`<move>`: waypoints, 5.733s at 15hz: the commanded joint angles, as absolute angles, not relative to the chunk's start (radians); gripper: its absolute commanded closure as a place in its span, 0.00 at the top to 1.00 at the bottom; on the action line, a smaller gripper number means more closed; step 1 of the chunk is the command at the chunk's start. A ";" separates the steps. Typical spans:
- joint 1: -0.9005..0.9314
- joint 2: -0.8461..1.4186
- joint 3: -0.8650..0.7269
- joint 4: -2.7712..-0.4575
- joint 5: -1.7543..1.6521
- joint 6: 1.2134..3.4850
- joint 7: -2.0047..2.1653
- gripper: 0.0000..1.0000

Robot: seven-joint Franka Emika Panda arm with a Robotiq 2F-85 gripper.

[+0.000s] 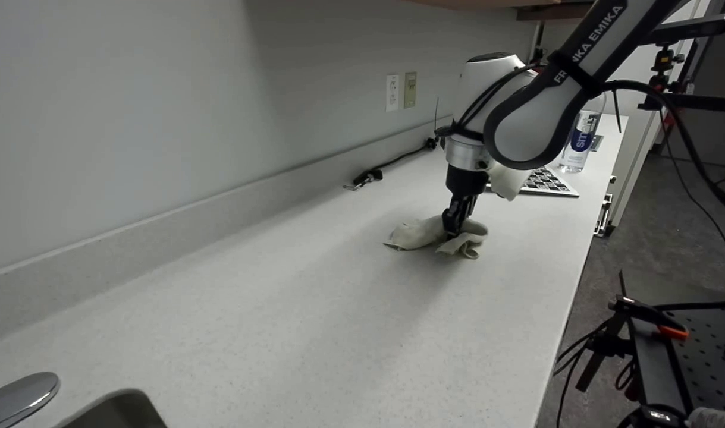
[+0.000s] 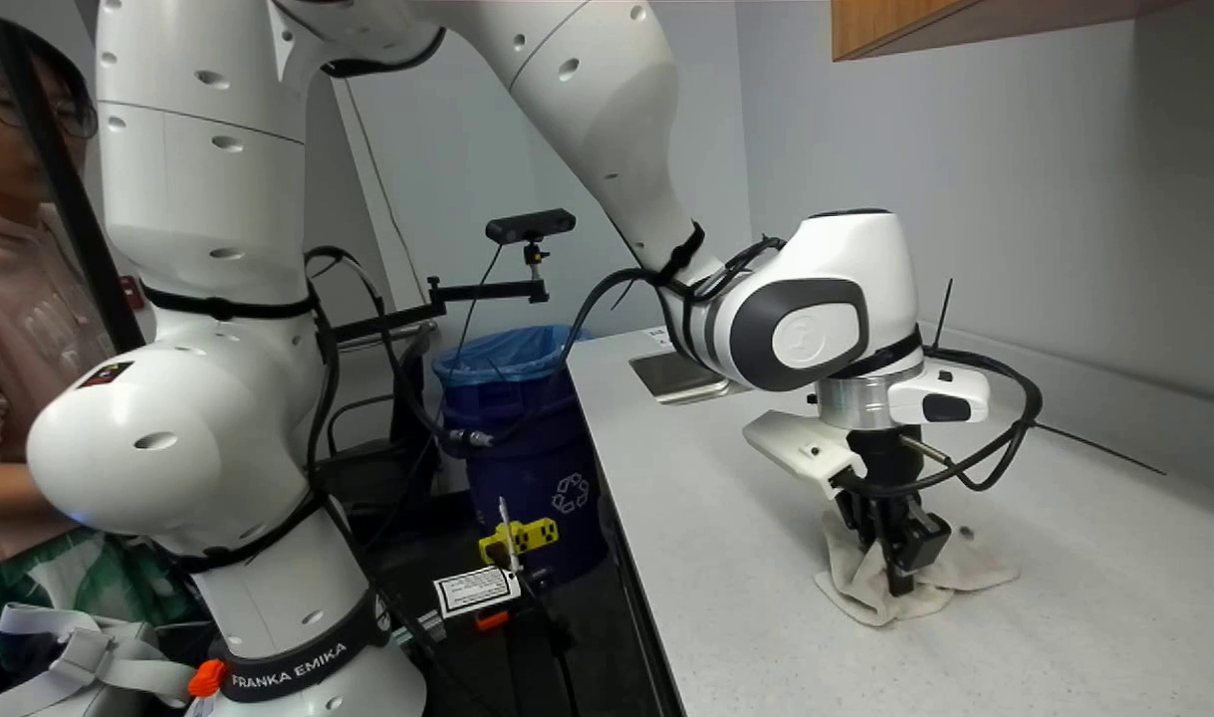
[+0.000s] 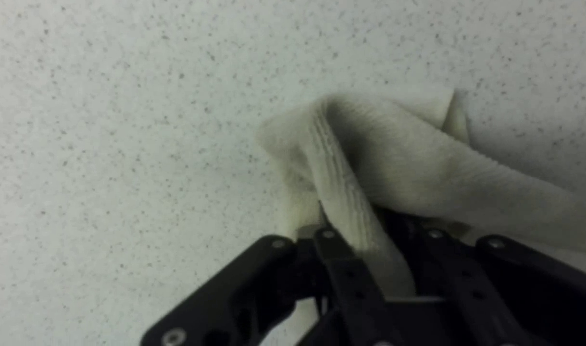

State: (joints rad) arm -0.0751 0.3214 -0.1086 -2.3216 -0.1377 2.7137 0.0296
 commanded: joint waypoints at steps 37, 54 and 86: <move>-0.031 -0.342 -0.042 -2.125 -0.095 2.145 -0.180 0.02; -0.022 -0.360 -0.047 -2.065 -0.114 2.120 -0.230 0.02; -0.038 -0.440 -0.031 -1.987 -0.122 2.176 -0.107 0.02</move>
